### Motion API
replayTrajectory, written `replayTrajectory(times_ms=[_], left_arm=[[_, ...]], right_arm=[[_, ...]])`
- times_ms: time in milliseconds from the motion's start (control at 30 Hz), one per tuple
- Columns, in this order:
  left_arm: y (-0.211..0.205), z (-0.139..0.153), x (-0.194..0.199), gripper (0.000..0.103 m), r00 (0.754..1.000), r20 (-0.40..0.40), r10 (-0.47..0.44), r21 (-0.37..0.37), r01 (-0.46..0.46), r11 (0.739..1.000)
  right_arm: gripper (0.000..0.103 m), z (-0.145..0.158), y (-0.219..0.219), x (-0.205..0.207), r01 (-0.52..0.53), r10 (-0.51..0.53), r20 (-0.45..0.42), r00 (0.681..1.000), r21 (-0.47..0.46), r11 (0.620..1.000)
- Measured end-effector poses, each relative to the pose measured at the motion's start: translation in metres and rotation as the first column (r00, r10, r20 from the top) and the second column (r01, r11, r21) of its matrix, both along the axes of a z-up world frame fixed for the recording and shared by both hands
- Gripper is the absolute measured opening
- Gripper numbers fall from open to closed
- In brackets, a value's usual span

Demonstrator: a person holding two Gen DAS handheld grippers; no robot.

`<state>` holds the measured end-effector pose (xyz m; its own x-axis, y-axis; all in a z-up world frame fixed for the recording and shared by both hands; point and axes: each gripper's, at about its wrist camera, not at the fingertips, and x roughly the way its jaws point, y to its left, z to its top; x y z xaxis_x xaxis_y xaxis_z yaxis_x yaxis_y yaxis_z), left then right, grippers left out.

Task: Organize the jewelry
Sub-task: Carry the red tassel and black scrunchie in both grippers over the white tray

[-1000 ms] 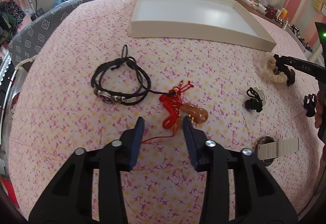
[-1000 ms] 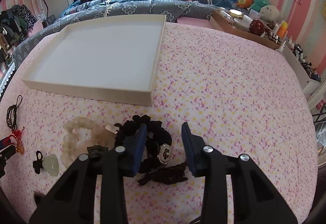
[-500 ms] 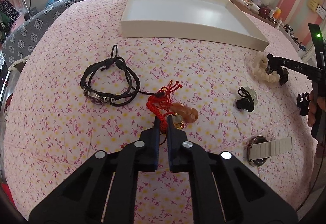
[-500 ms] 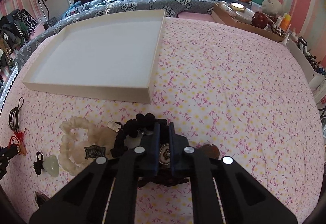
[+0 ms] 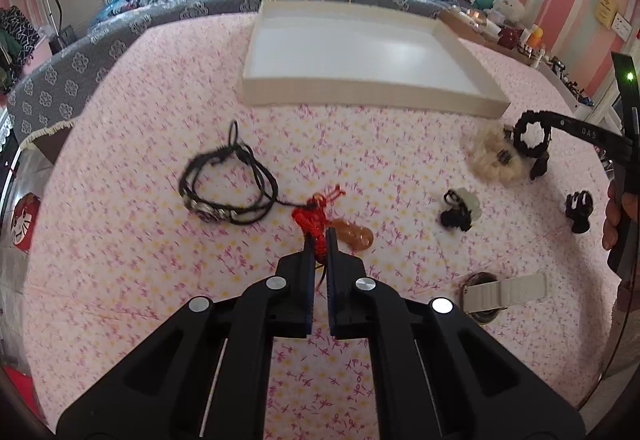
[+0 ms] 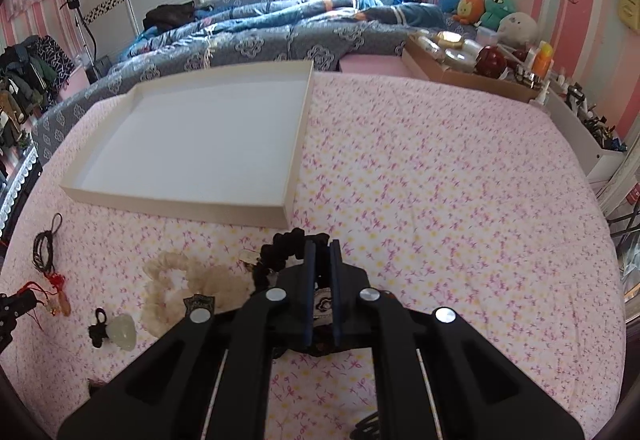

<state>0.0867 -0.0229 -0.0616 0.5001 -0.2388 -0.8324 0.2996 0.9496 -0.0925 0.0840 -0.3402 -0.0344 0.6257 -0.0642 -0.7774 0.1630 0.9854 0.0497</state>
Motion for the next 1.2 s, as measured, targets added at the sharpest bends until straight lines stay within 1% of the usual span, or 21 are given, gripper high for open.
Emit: replayTrajectory(times_ms=[100,300,433,500,600,667,800,900,1033,1133,1200], left_arm=[[0.004,0.02,0.001,0.002,1.0,0.028,-0.006,-0.002,0.006,1.0],[0.008,0.064,0.009,0.002,0.992,0.117,-0.035,-0.01,0.036,0.999],[0.006,0.077,0.025,0.002,0.988,0.143,-0.061,-0.011,0.063,0.998],[0.006,0.078,0.036,0.002,0.988,0.142,-0.065,-0.011,0.067,0.998],[0.004,0.077,0.058,0.002,0.991,0.108,-0.079,-0.035,0.083,0.996],[-0.001,0.075,0.076,0.002,0.992,0.099,-0.082,-0.033,0.086,0.996],[-0.011,0.076,0.108,0.002,0.991,0.096,-0.098,-0.044,0.103,0.994],[-0.02,0.072,0.138,0.002,0.991,0.081,-0.103,-0.058,0.108,0.992],[-0.038,0.063,0.177,0.002,0.992,0.078,-0.103,-0.02,0.105,0.994],[-0.045,0.061,0.207,0.002,0.994,0.053,-0.094,-0.065,0.097,0.993],[-0.052,0.059,0.223,0.002,0.995,0.061,-0.08,-0.049,0.083,0.995]], right_arm=[[0.007,0.011,-0.003,-0.006,0.002,-0.002,0.023,1.0,0.008,1.0],[0.007,0.031,-0.003,-0.017,0.0,0.0,0.071,0.997,0.005,1.0],[0.006,0.041,-0.001,-0.02,-0.008,0.007,0.088,0.996,0.005,1.0],[0.007,0.045,0.0,-0.02,-0.011,0.01,0.096,0.995,0.005,1.0],[0.006,0.051,0.002,-0.015,-0.02,0.02,0.108,0.994,0.0,1.0],[0.006,0.055,0.004,-0.01,-0.032,0.032,0.12,0.992,0.001,0.999],[0.006,0.062,0.011,0.009,-0.057,0.055,0.14,0.989,0.011,0.998],[0.006,0.065,0.021,0.028,-0.08,0.079,0.15,0.986,0.001,0.997],[0.006,0.065,0.027,0.061,-0.101,0.099,0.149,0.984,0.005,0.995],[0.006,0.066,0.026,0.086,-0.099,0.096,0.157,0.983,0.014,0.995],[0.006,0.065,0.026,0.101,-0.1,0.095,0.159,0.983,0.023,0.995]])
